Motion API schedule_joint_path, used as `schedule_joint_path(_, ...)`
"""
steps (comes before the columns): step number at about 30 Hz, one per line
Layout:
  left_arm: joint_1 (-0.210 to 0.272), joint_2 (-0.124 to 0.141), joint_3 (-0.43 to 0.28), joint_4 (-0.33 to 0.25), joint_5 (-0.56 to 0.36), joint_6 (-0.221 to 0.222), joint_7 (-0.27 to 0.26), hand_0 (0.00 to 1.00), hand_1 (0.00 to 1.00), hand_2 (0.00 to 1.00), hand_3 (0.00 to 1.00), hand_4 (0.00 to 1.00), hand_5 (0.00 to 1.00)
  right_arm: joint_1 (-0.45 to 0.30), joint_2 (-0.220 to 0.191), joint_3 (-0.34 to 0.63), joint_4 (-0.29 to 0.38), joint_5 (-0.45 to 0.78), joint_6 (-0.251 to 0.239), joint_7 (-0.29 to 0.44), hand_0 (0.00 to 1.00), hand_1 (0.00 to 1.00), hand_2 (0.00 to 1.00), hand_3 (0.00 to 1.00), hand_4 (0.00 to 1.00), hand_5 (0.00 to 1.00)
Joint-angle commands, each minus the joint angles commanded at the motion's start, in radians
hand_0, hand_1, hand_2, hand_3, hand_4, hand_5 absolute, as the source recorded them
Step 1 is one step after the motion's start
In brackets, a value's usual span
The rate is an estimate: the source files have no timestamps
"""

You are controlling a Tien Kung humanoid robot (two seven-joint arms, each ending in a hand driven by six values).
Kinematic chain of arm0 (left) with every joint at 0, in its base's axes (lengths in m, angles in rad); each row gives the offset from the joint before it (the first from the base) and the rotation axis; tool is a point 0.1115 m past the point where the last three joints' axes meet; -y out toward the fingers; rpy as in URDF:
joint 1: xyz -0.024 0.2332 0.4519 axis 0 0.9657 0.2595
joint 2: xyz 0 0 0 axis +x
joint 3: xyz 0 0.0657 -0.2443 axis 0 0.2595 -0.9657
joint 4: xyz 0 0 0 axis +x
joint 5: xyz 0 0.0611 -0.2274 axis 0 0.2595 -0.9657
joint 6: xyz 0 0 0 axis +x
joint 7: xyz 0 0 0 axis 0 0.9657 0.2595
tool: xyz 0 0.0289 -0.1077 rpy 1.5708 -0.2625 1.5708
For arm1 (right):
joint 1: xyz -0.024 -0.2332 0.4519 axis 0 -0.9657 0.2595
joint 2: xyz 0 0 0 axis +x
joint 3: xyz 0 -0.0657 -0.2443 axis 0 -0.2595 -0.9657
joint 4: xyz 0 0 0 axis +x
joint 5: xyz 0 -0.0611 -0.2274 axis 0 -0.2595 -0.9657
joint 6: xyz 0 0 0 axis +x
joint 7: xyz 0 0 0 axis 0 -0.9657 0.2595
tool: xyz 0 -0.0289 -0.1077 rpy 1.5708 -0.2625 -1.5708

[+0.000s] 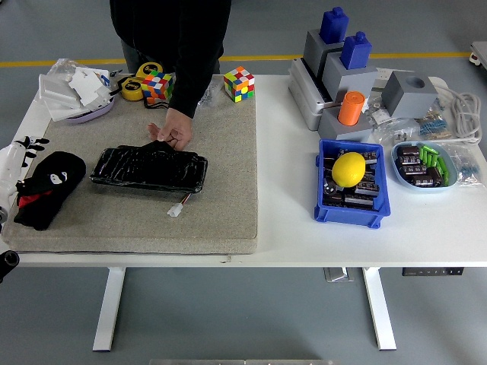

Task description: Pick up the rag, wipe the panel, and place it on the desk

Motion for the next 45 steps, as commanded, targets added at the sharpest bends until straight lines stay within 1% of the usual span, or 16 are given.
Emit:
schedule_joint_path(6,-0.001,-0.013,0.007,0.009,0.005,0.001,0.002,0.517,0.677,0.741,0.772,0.966,0.387,-0.001,0.000,0.005,0.004,-0.005,-0.003,0.001,0.717,0.617,0.673,0.603,0.998,0.585)
schedule_joint_path(13,-0.005,-0.029,0.020,0.034,0.007,-0.006,0.022,0.514,0.677,0.751,0.780,0.966,0.384,-0.001,0.002,0.008,0.004,-0.007,-0.007,0.006,0.717,0.616,0.673,0.604,0.998,0.584)
schedule_joint_path(20,0.001,-0.034,0.017,0.045,0.007,-0.007,0.027,0.516,0.677,0.758,0.786,0.964,0.381,-0.005,0.003,0.011,0.004,-0.009,-0.008,0.006,0.716,0.617,0.673,0.603,0.998,0.583)
schedule_joint_path(21,0.000,-0.035,0.017,0.048,0.007,-0.007,0.028,0.497,0.662,0.754,0.786,0.963,0.364,-0.006,0.002,0.011,0.004,-0.009,-0.009,0.006,0.716,0.617,0.673,0.603,0.998,0.582)
schedule_joint_path(23,0.000,-0.037,0.022,0.055,0.003,-0.009,0.030,0.497,0.662,0.754,0.786,0.963,0.364,-0.006,0.002,0.012,0.004,-0.011,-0.009,0.006,0.716,0.617,0.673,0.603,0.998,0.582)
schedule_joint_path(26,0.003,-0.043,0.020,0.066,0.000,-0.011,0.031,0.497,0.662,0.754,0.786,0.963,0.364,-0.006,0.000,0.013,0.007,-0.014,-0.011,0.005,0.716,0.617,0.673,0.603,0.998,0.582)
schedule_joint_path(27,0.004,-0.044,0.019,0.066,0.001,-0.011,0.030,0.473,0.624,0.748,0.772,0.959,0.351,-0.006,0.000,0.014,0.008,-0.015,-0.011,0.005,0.716,0.616,0.673,0.603,0.998,0.582)
schedule_joint_path(32,0.008,-0.050,0.019,0.070,-0.002,-0.007,0.029,0.473,0.624,0.748,0.772,0.959,0.351,-0.009,-0.003,0.014,0.008,-0.014,-0.011,0.004,0.716,0.616,0.673,0.603,0.998,0.582)
schedule_joint_path(33,0.009,-0.051,0.020,0.069,-0.001,-0.006,0.027,0.428,0.564,0.732,0.772,0.956,0.340,-0.009,-0.003,0.013,0.008,-0.014,-0.011,0.004,0.715,0.616,0.673,0.602,0.998,0.582)
schedule_joint_path(38,0.012,-0.054,0.012,0.068,-0.012,-0.001,0.019,0.428,0.564,0.732,0.772,0.956,0.340,-0.009,-0.002,0.010,0.009,-0.012,-0.010,0.005,0.715,0.616,0.673,0.602,0.998,0.582)
schedule_joint_path(39,0.012,-0.055,0.012,0.068,-0.015,0.002,0.014,0.391,0.500,0.639,0.723,0.930,0.300,-0.009,-0.002,0.010,0.008,-0.013,-0.010,0.005,0.716,0.617,0.672,0.602,0.998,0.582)
schedule_joint_path(44,0.010,-0.059,0.006,0.070,-0.018,0.015,0.008,0.391,0.500,0.639,0.723,0.930,0.300,-0.007,-0.003,0.012,0.007,-0.012,-0.009,0.005,0.716,0.617,0.672,0.602,0.998,0.582)
schedule_joint_path(45,0.009,-0.060,0.006,0.071,-0.015,0.018,0.008,0.317,0.438,0.554,0.633,0.838,0.150,-0.007,-0.002,0.013,0.007,-0.012,-0.009,0.005,0.716,0.616,0.672,0.601,0.998,0.582)
